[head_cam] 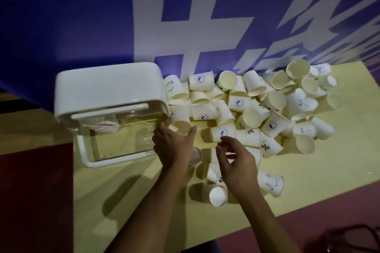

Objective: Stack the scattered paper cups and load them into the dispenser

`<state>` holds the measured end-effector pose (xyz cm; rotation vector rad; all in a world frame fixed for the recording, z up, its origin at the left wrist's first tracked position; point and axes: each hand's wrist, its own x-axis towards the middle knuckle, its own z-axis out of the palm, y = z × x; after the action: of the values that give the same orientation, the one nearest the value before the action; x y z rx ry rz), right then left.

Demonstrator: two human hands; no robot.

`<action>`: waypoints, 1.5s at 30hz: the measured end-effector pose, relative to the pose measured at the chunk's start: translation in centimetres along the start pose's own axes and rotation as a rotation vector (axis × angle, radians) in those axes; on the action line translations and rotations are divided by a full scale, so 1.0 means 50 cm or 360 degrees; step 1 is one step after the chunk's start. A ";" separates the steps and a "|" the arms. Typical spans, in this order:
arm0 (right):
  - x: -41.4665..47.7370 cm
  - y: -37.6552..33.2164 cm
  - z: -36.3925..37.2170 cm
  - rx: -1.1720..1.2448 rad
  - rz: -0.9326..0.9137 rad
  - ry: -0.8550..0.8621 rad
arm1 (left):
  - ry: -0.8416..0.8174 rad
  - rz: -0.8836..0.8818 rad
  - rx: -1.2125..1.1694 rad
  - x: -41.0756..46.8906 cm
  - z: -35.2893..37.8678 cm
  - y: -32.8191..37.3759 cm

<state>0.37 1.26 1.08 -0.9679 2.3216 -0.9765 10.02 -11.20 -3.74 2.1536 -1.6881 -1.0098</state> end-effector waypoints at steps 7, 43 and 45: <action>0.065 0.094 -0.108 -0.0010 -0.0014 -0.0030 | 0.0329 -0.0237 0.0025 0.007 0.053 0.030; 0.225 0.021 -0.130 -0.0139 -0.0311 -0.0195 | -0.0098 0.0592 -0.0516 -0.082 -0.064 0.073; 0.194 -0.023 -0.094 -0.0070 -0.0343 -0.0214 | -0.0072 0.0602 -0.0529 -0.071 -0.108 0.038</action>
<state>-8.41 -4.46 3.82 -1.2821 2.1688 -0.9141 11.60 -9.77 2.65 1.5454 -1.7154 -1.1343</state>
